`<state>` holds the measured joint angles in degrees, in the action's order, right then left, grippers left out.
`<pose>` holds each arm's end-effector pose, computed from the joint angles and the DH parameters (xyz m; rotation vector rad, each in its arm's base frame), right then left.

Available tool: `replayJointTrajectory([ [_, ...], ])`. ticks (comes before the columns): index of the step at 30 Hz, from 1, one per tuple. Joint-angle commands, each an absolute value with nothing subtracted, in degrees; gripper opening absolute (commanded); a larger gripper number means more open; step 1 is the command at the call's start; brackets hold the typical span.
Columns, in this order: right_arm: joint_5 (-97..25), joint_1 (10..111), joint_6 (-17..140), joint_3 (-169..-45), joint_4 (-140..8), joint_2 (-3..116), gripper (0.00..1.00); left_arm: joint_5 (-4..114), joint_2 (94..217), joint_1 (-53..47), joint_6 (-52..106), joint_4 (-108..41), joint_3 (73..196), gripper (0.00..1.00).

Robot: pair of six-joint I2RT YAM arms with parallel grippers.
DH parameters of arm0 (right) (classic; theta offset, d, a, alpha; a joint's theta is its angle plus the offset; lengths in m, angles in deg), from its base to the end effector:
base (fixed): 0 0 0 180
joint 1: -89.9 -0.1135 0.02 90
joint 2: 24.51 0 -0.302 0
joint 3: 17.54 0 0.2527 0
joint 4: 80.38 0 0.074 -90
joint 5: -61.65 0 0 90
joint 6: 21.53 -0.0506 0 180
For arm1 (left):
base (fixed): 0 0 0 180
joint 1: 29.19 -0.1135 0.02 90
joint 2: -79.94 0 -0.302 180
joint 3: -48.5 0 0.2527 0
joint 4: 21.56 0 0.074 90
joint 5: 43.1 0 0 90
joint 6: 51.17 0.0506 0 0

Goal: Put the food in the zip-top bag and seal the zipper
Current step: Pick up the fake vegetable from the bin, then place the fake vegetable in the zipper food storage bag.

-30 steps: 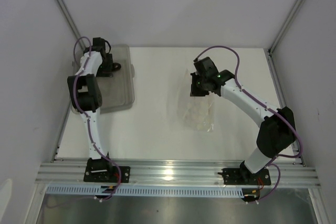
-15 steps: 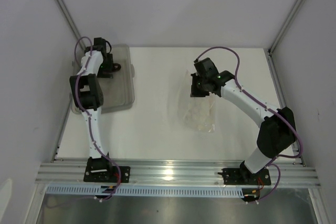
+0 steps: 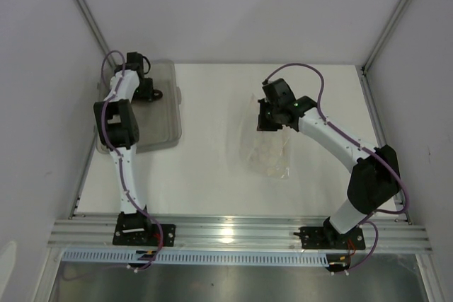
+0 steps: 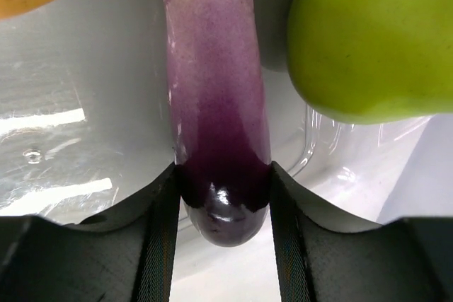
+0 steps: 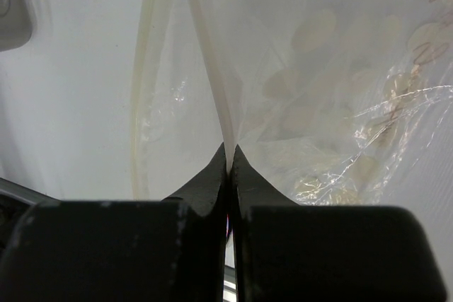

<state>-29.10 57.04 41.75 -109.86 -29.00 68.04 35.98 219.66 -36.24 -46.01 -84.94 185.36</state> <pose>0.3050 0.1978 0.3165 -0.1412 2.5253 0.4518 0.5473 0.0773 0.1829 -1.9761 1.8365 -0.1556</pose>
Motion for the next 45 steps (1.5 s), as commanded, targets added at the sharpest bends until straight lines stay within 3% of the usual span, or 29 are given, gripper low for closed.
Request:
replayJointTrajectory([
  [1, -28.3, 57.0, 41.0, -109.9, -30.2, 65.5, 0.00, 38.8, 215.2, -36.5, -44.8, -82.4, 180.4, 0.07],
  [4, -28.3, 57.0, 40.4, -110.0, -30.0, 64.8, 0.00, 38.9, 208.6, -35.2, -44.1, -77.6, 172.8, 0.01],
  [8, -28.8, 56.8, 39.5, -110.9, -28.8, 64.2, 0.00, 37.4, 198.8, -32.9, -43.0, -73.0, 164.4, 0.01],
  [13, -29.6, 56.7, 38.9, -111.0, -27.3, 64.2, 0.00, 35.1, 185.3, -30.2, -41.4, -62.4, 145.2, 0.01],
  [22, -29.0, 56.9, 38.0, -110.2, -26.3, 65.2, 0.00, 31.4, 167.0, -24.5, -31.7, -57.1, 131.9, 0.01],
  [33, -28.3, 57.1, 37.5, -114.5, -22.0, 66.9, 0.00, 27.1, 140.2, -8.0, -12.5, -45.9, 118.1, 0.01],
  [38, -26.4, 57.2, 37.3, -115.6, -20.6, 67.2, 0.00, 46.5, 132.4, -4.5, -2.1, -38.9, 112.4, 0.00],
  [40, -26.5, 57.2, 37.2, -115.6, -20.5, 67.1, 0.00, 62.3, 131.2, -3.8, 0.4, -31.2, 109.3, 0.01],
  [45, -25.6, 57.3, 37.0, -115.3, -19.6, 66.7, 0.00, 78.2, 129.3, -2.8, -1.1, -32.0, 104.6, 0.01],
])
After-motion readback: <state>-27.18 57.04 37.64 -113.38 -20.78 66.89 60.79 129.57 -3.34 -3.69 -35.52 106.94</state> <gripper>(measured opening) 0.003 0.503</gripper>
